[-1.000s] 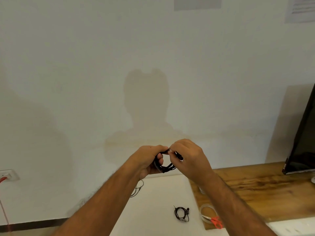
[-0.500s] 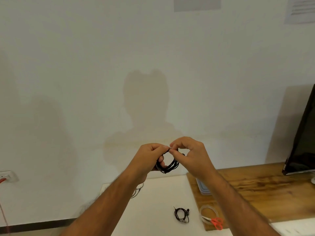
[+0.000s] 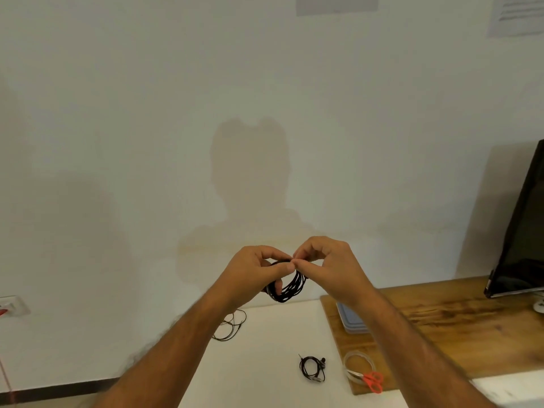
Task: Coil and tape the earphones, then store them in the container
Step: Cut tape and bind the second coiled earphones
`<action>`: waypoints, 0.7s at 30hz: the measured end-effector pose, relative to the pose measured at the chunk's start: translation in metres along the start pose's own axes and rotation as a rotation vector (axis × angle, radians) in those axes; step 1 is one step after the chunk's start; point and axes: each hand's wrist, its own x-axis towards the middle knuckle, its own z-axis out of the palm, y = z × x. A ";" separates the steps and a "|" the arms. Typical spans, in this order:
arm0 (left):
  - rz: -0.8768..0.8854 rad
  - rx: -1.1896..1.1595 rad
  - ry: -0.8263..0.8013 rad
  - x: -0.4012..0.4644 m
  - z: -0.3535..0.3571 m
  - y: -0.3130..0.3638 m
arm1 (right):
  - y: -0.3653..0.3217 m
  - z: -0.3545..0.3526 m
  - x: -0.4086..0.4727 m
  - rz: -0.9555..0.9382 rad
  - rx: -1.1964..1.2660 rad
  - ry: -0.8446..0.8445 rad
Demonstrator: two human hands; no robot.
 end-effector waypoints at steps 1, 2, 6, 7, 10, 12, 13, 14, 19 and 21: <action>0.004 0.041 -0.005 0.000 -0.001 -0.001 | 0.000 0.000 0.000 0.017 0.005 -0.012; 0.010 0.078 -0.004 0.000 -0.001 -0.001 | 0.000 0.000 -0.001 0.035 0.014 -0.026; 0.008 0.114 0.012 0.000 -0.001 -0.002 | -0.002 0.000 0.000 0.096 0.095 -0.080; 0.000 0.111 0.011 0.000 -0.001 -0.003 | -0.002 -0.001 0.000 0.107 0.120 -0.091; 0.008 0.154 0.012 0.000 0.001 -0.002 | -0.002 -0.002 0.001 0.122 0.125 -0.100; 0.031 0.179 0.015 -0.001 0.004 -0.001 | -0.002 -0.003 0.002 0.127 0.099 -0.105; 0.050 0.206 0.023 -0.002 0.004 -0.001 | -0.002 -0.003 0.003 0.132 0.092 -0.106; 0.073 0.248 0.037 -0.002 0.005 -0.001 | -0.003 -0.003 0.003 0.137 0.089 -0.104; 0.269 0.529 0.120 0.004 0.007 0.000 | -0.002 -0.001 0.004 0.201 0.184 -0.086; 0.361 0.631 0.139 0.006 0.008 -0.001 | -0.002 -0.001 0.006 0.281 0.292 -0.122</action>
